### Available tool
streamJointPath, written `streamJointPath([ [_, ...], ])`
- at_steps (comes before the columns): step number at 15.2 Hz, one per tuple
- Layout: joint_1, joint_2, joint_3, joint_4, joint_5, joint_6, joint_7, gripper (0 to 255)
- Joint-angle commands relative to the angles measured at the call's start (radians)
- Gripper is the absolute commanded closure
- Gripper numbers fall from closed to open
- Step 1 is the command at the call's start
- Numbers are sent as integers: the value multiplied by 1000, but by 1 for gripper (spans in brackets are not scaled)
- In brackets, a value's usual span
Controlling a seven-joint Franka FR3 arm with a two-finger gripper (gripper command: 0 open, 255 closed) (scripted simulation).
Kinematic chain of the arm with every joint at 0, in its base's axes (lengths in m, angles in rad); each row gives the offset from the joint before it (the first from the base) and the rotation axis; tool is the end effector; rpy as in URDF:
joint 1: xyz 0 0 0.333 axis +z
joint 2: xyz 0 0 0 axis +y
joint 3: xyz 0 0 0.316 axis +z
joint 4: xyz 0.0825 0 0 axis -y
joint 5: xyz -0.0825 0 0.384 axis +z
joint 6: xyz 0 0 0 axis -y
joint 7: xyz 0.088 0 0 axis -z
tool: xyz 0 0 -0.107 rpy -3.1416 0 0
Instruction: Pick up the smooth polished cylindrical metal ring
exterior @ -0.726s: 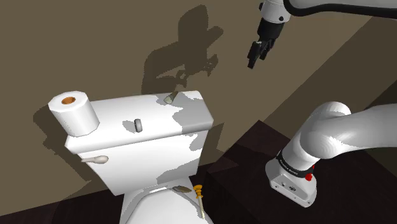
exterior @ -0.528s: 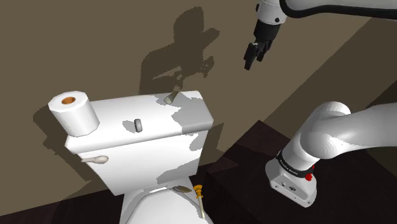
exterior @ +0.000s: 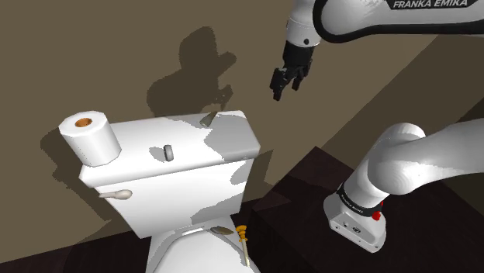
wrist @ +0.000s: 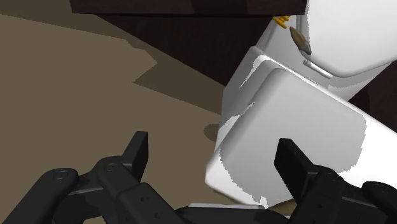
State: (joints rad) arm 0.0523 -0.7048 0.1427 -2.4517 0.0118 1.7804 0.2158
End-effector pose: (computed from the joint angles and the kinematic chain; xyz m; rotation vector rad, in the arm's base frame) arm 0.3356 0.0745 0.5344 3.0658 -0.0850 0.0662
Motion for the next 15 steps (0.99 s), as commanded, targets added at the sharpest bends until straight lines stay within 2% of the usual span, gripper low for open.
streamJointPath([
  [1,11,43,45,13,29,28,65,0],
  [9,33,247,208,109,90,133,299,0],
  [15,32,444,321,237,71,198,486,0],
])
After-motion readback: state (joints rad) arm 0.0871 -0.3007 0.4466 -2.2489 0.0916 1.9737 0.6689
